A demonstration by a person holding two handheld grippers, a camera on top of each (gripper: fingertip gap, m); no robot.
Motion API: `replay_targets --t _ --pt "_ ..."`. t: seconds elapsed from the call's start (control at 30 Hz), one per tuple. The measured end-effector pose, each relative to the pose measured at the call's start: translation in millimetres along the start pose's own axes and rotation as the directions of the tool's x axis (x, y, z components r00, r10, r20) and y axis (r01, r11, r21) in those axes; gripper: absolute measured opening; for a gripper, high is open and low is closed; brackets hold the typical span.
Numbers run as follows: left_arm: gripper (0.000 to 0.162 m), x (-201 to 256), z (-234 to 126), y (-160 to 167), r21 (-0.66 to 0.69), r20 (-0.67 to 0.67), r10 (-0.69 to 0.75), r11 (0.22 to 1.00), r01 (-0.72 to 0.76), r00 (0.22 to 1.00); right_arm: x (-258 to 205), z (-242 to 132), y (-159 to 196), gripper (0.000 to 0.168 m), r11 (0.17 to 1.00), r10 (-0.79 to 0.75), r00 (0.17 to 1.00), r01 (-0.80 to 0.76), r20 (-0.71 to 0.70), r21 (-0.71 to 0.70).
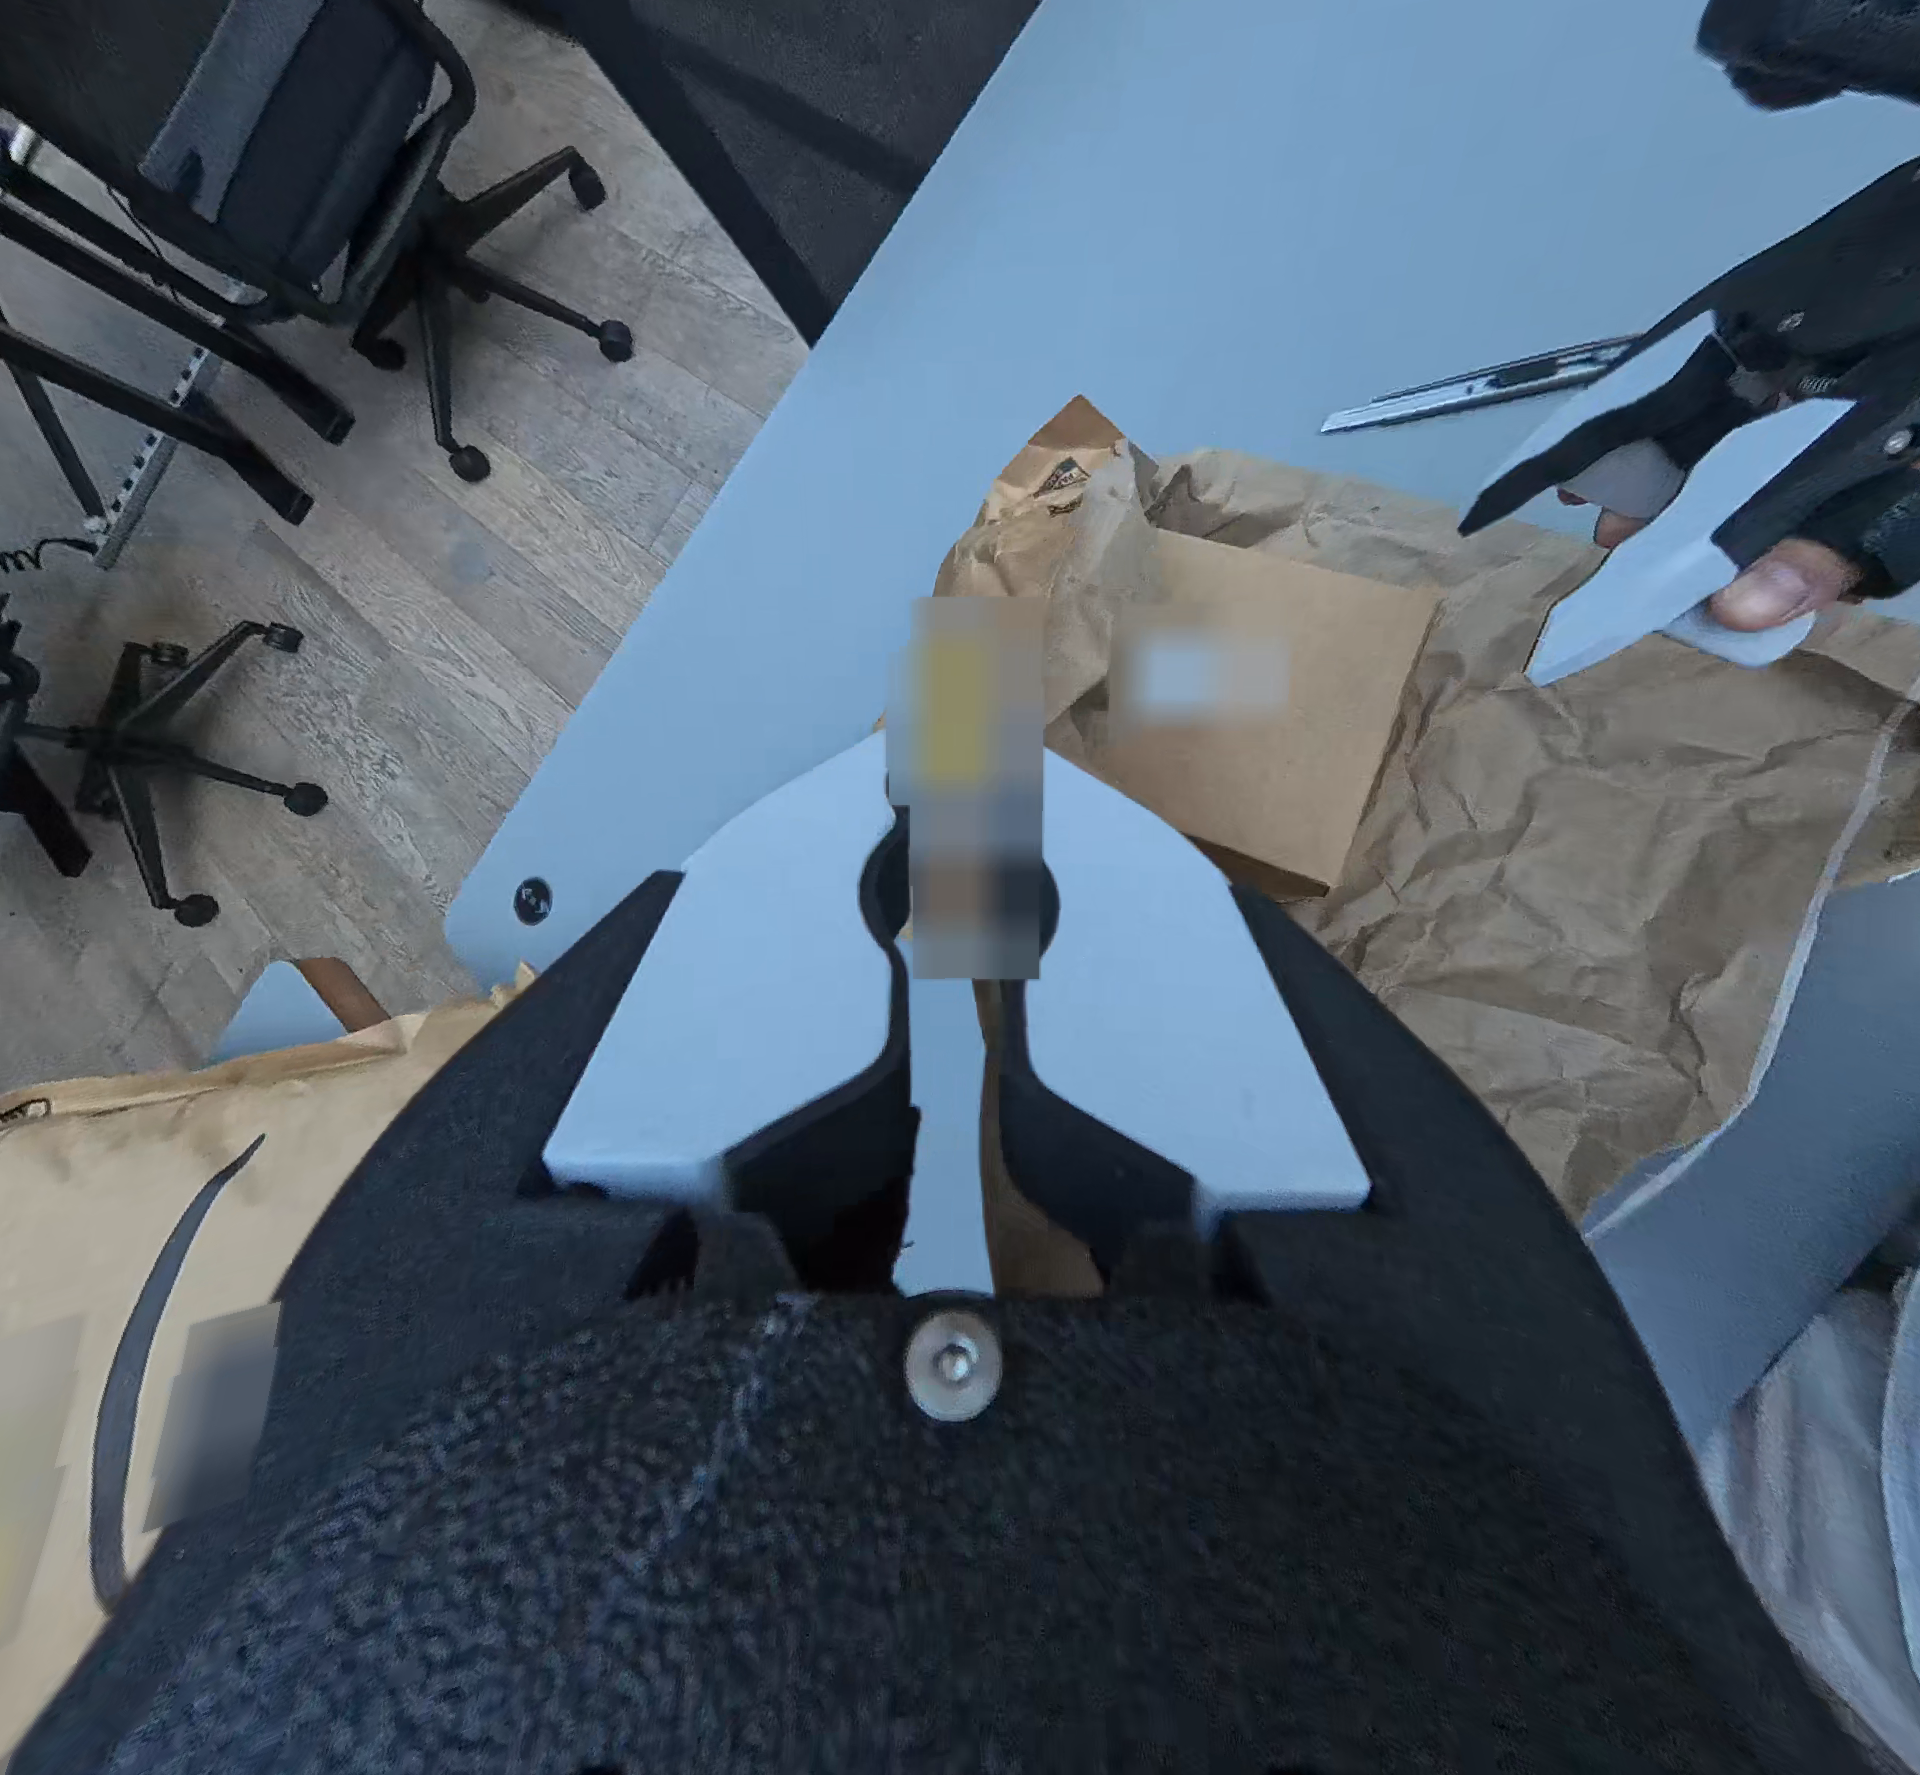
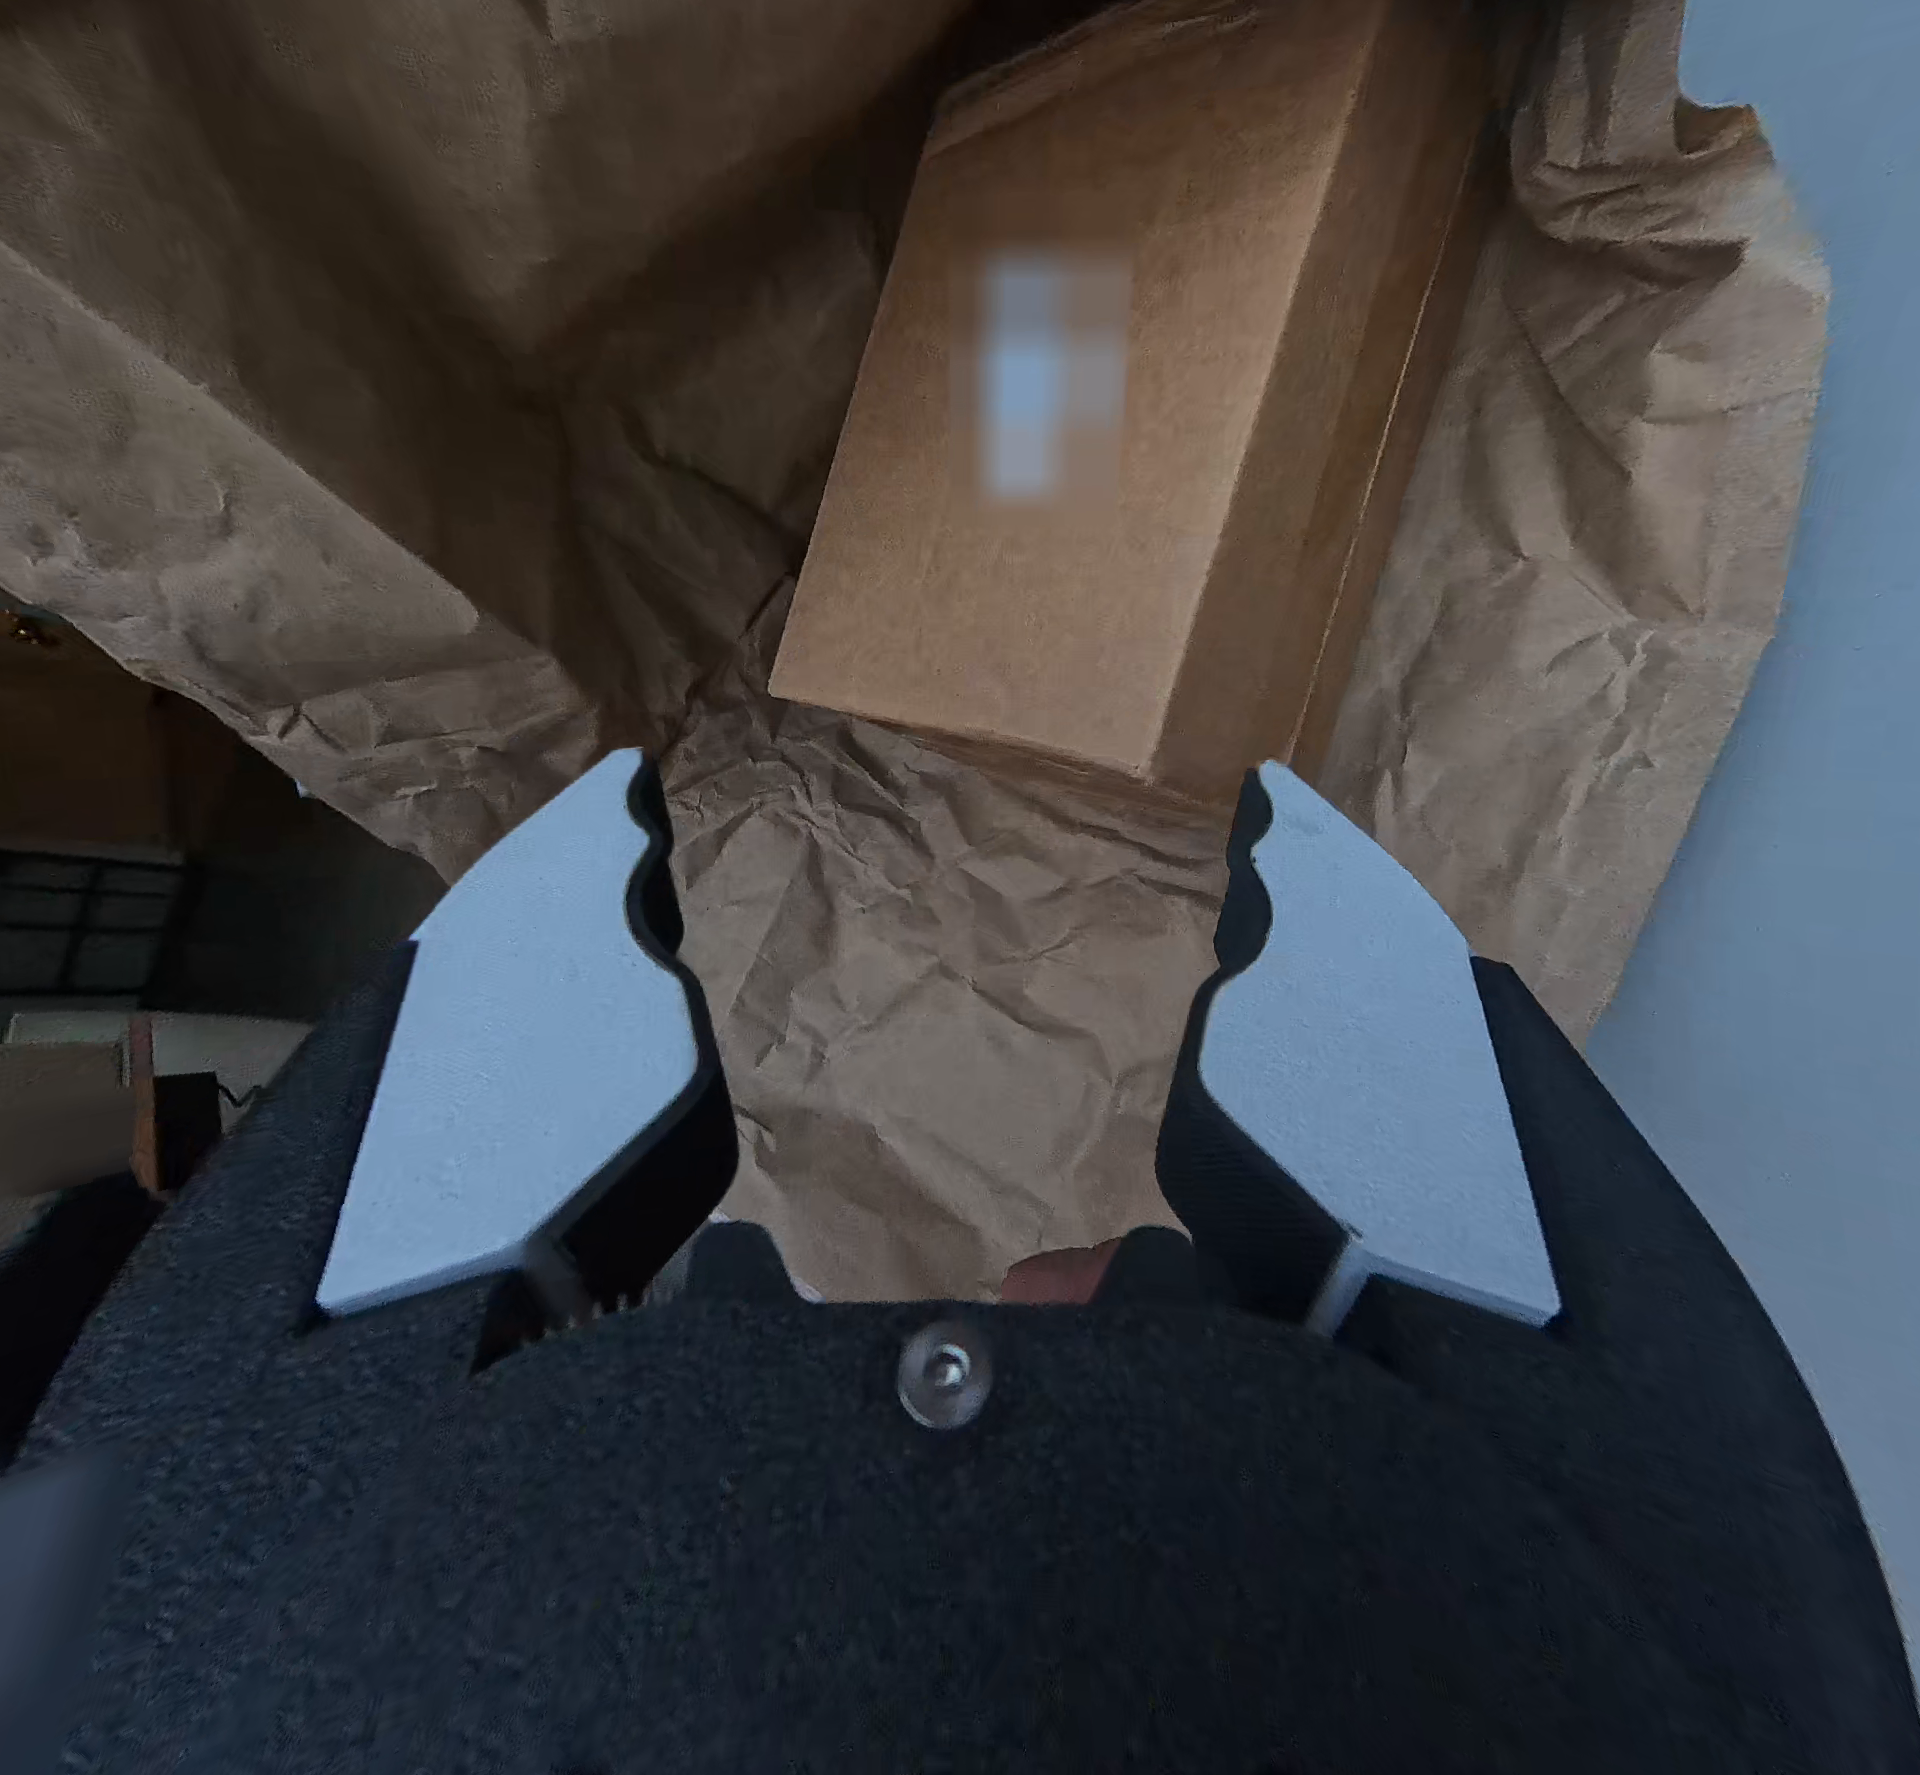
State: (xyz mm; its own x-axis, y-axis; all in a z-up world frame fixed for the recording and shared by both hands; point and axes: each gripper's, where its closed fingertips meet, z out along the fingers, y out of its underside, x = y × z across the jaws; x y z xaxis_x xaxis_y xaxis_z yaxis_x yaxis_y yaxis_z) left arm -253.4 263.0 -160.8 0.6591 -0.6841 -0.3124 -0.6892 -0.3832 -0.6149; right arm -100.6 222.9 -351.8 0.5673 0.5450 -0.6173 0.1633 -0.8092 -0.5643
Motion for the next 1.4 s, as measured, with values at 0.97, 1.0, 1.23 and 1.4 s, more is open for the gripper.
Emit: replay_targets --t 0.97,1.0,1.23,1.4 --pt "0.044 242 26 29 0.375 0.374 -0.354 0.903 0.21 0.857 -27 -55 -47 0.07 0.459 -0.867 0.483 0.869 -0.12 0.183" --pt "0.045 238 22 33 0.372 0.373 -0.38 0.897 0.238 0.846 -40 -45 -56 0.067 0.43 -0.888 0.451 0.884 -0.089 0.183" --pt "0.046 226 22 53 0.332 0.393 -0.421 0.894 0.3 0.818 -94 47 -149 0.007 0.414 -0.91 0.412 0.906 0.039 0.088" --pt "0.058 203 61 68 0.247 0.441 -0.433 0.901 0.357 0.786 -69 125 -178 0.003 0.482 -0.854 0.513 0.844 0.09 -0.235"
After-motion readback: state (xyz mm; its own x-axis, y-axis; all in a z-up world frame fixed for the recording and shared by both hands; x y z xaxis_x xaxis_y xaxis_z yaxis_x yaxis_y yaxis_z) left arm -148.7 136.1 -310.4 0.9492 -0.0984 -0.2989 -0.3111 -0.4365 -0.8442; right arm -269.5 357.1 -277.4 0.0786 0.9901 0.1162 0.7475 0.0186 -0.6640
